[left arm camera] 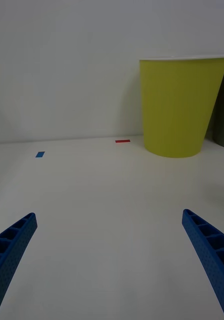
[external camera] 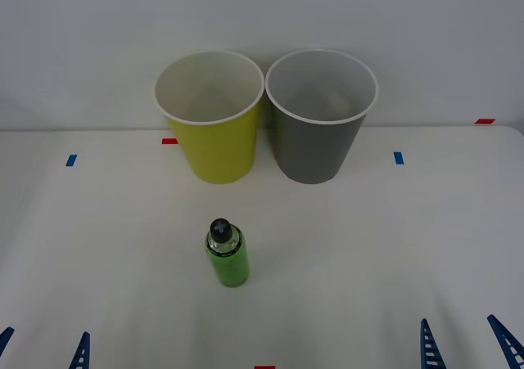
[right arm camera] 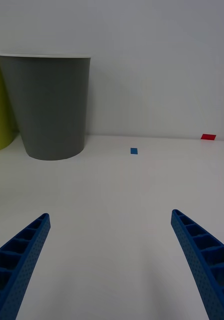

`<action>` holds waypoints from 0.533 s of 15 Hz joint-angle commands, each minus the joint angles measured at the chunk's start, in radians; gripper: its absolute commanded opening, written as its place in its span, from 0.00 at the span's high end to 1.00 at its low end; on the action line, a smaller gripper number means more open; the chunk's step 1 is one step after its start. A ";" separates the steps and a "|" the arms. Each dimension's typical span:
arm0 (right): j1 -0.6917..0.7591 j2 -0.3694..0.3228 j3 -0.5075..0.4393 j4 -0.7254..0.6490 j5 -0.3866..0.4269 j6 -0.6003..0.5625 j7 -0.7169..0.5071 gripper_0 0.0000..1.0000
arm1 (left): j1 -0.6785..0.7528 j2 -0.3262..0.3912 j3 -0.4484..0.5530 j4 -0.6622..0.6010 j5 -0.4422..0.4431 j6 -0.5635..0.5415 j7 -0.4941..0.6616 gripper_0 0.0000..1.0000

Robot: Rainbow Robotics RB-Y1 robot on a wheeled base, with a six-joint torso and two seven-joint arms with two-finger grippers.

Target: Put cans in the gray bin and PET bottles in the light green bin.

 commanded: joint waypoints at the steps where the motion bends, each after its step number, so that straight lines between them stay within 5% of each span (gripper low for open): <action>1: 0.000 0.000 0.000 0.000 0.000 0.000 0.000 0.18 | 0.000 0.000 0.000 0.000 0.000 0.000 0.000 0.00; 8: 0.000 0.000 0.000 0.000 0.000 0.000 0.000 0.18 | 0.000 0.000 0.000 0.000 0.000 0.000 0.000 0.00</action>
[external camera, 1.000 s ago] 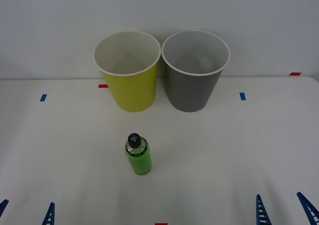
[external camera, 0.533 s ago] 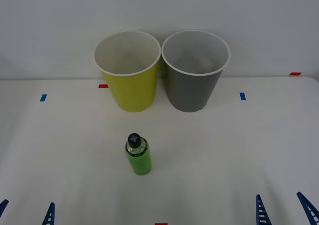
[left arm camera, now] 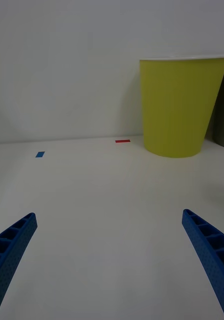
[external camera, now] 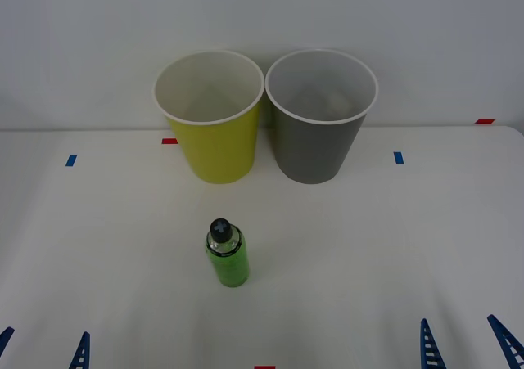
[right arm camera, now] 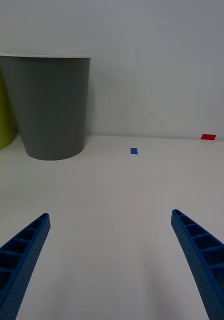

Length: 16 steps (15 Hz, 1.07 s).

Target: Put cans in the gray bin and PET bottles in the light green bin.

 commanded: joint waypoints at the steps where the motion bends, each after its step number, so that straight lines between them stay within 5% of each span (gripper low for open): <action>1: 0.000 0.000 0.000 0.000 0.000 0.000 0.000 0.18 | 0.000 0.000 0.000 0.000 0.000 0.000 0.000 0.00; 9: 0.000 0.000 0.000 0.000 0.000 0.000 0.000 0.18 | -0.038 0.012 -0.043 0.061 0.003 -0.017 0.000 0.00; 16: 0.000 0.000 0.000 0.000 0.000 0.000 0.000 0.18 | -0.229 0.258 -0.169 0.192 0.015 -0.143 -0.005 0.00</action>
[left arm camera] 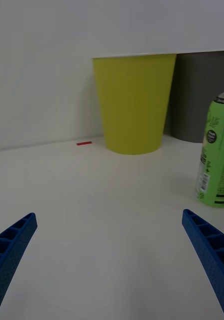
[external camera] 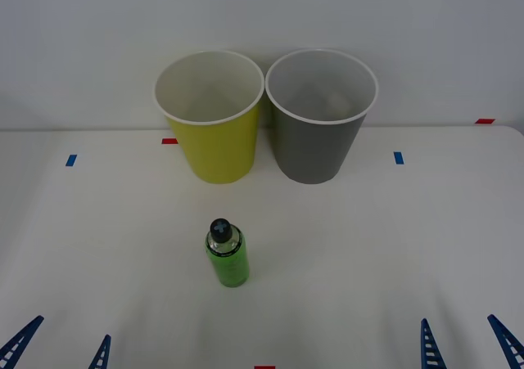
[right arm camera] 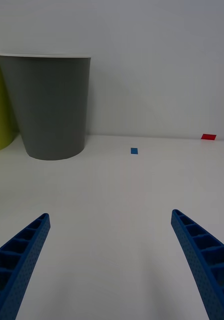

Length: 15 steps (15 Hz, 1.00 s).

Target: Put cans in the gray bin and PET bottles in the light green bin.

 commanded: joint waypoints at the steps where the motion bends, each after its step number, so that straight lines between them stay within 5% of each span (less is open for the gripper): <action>1: 0.000 0.000 0.000 0.000 0.000 0.000 0.000 0.18 | -0.109 0.108 -0.077 0.073 0.023 -0.048 -0.003 0.00; 15: 0.000 0.000 0.000 0.000 0.000 0.000 0.000 0.18 | -0.546 0.222 -0.430 0.189 0.120 -0.034 -0.002 0.00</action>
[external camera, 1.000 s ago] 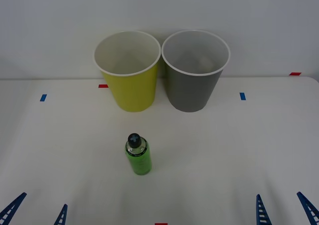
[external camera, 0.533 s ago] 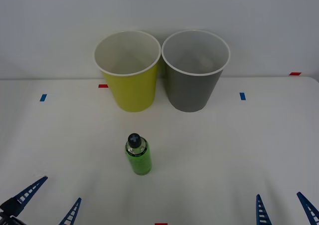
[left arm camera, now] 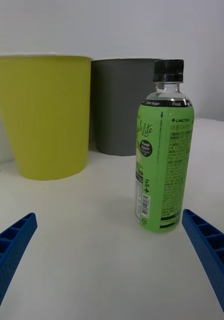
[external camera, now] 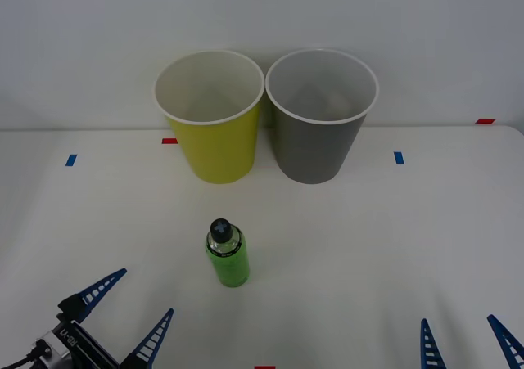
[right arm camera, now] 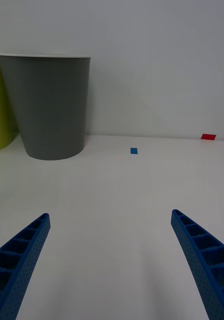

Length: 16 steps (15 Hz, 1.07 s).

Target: Put cans in the gray bin and PET bottles in the light green bin.

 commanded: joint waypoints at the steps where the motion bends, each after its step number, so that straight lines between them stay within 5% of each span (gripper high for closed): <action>1: 0.000 0.000 0.000 0.000 0.000 0.000 0.000 0.18 | -0.088 0.019 -0.079 0.004 0.032 0.010 -0.004 0.00; 10: 0.000 0.000 0.000 0.000 0.000 0.000 0.000 0.18 | -0.270 0.021 -0.221 0.004 0.093 0.056 -0.007 0.00; 16: 0.000 0.000 0.000 0.000 0.000 0.000 0.000 0.18 | -0.335 0.018 -0.230 0.002 0.092 0.111 -0.010 0.00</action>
